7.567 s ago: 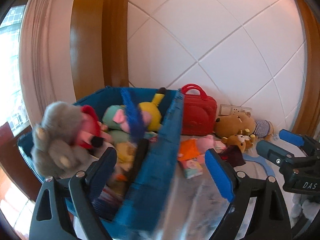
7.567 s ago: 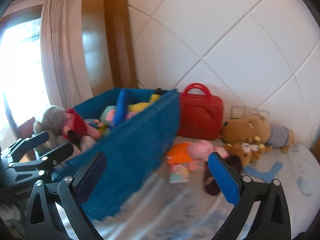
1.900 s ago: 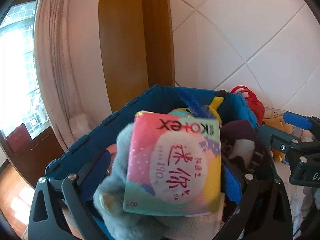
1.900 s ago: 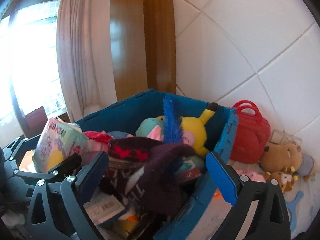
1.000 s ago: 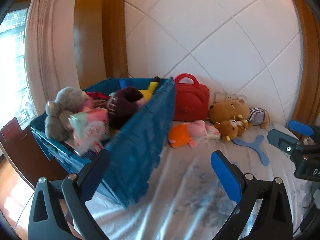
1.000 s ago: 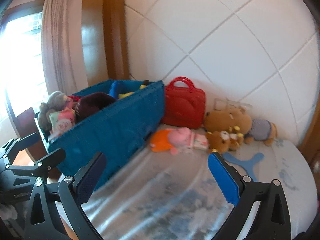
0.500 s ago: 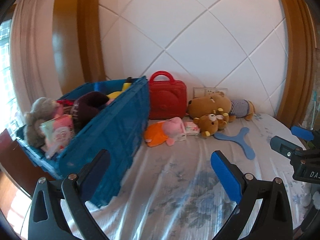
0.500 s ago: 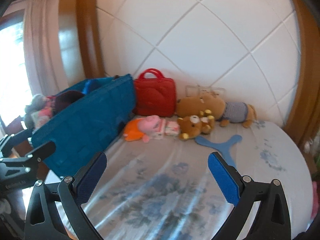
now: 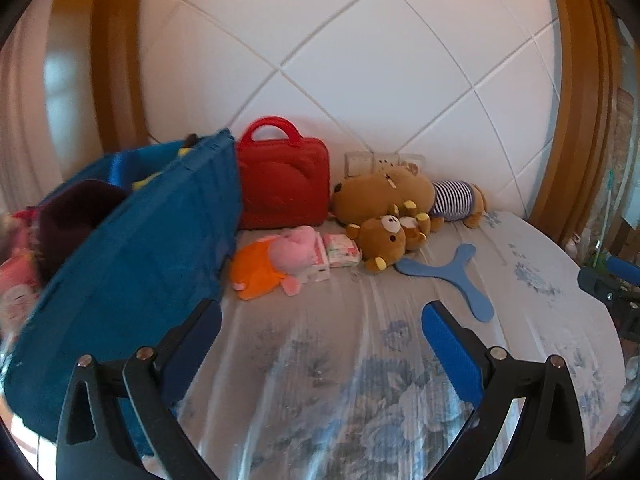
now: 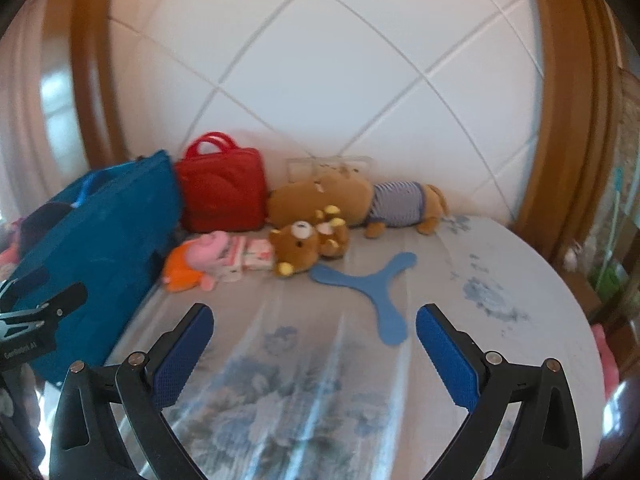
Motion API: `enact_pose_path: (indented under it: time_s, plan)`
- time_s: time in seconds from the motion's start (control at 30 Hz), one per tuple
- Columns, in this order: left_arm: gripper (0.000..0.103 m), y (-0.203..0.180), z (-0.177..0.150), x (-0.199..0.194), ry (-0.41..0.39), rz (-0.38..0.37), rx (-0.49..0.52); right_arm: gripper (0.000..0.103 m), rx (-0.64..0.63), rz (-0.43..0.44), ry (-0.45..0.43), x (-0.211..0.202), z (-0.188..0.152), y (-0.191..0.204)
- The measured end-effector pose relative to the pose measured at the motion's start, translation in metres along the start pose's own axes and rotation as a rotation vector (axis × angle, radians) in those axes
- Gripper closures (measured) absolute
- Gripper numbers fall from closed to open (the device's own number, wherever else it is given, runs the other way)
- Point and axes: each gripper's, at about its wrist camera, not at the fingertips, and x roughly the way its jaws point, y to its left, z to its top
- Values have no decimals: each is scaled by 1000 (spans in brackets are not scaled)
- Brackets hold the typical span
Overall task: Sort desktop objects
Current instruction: 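Withdraw both open tools from the crate toward the remaining plushes, then reach the left tool to the pink pig plush while the right tool reaches the brown bear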
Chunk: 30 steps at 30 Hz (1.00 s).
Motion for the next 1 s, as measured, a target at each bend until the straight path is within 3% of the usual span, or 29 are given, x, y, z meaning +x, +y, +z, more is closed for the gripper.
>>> enact_pose_path:
  time_s: [0.2, 0.33, 0.47, 0.73, 1.0]
  plan:
    - [1, -7, 8, 42, 30, -11, -16, 0, 26, -52, -6, 24, 13, -34]
    - [1, -8, 12, 74, 57, 42, -50, 0, 52, -78, -49, 44, 29, -56]
    - [1, -7, 17, 107, 89, 89, -68, 0, 68, 2, 98, 112, 42, -71]
    - [1, 4, 19, 193, 194, 211, -89, 0, 24, 102, 193, 219, 53, -64]
    - [1, 22, 29, 275, 235, 244, -86, 0, -4, 159, 267, 307, 53, -22]
